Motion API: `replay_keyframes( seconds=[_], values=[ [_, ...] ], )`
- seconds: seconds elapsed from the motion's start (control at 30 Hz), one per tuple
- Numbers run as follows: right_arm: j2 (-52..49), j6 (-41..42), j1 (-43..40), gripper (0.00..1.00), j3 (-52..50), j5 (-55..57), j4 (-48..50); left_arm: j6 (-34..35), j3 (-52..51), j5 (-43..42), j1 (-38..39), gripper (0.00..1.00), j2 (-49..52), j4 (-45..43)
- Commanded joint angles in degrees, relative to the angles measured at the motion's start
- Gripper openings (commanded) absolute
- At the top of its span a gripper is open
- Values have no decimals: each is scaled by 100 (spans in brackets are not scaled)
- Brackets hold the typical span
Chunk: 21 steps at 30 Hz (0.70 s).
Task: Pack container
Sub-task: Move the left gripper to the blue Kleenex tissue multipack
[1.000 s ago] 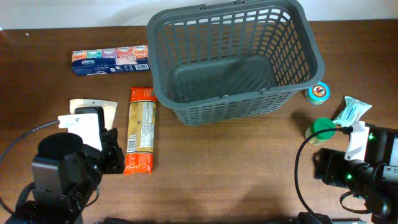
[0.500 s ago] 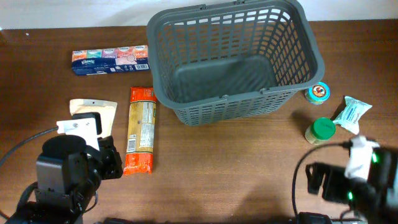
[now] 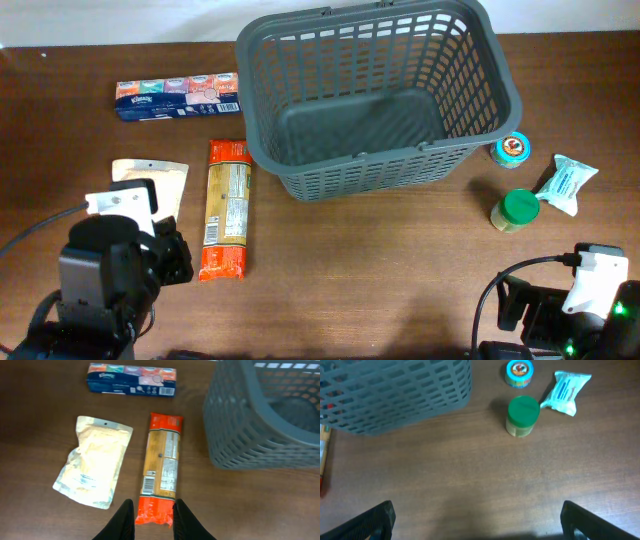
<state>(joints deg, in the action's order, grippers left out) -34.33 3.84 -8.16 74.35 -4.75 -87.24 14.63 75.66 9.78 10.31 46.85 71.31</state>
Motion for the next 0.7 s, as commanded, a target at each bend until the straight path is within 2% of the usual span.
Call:
replay_keyframes(
  seconds=[0.0,0.23,0.33,0.43,0.57,0.67],
  values=[
    [-26,-37,28,99,-11,-125,13,57,116,232,-188,19,136,-42],
    [-26,-39,28,99,-11,-107,-24,-197,116,372,-966,22,358,-431],
    [-26,-39,28,99,-11,-107,-24,-767,116,-68,-1390,23,715,-813],
    [-26,-39,28,99,-11,-107,-24,-892,116,-828,-1923,24,1217,-1279],
    [-26,-39,28,99,-11,-107,-24,-544,116,-1700,-2583,24,1991,-1864],
    [-26,-39,28,99,-11,-107,-24,68,116,-1773,-2710,25,2573,-2149]
  ],
)
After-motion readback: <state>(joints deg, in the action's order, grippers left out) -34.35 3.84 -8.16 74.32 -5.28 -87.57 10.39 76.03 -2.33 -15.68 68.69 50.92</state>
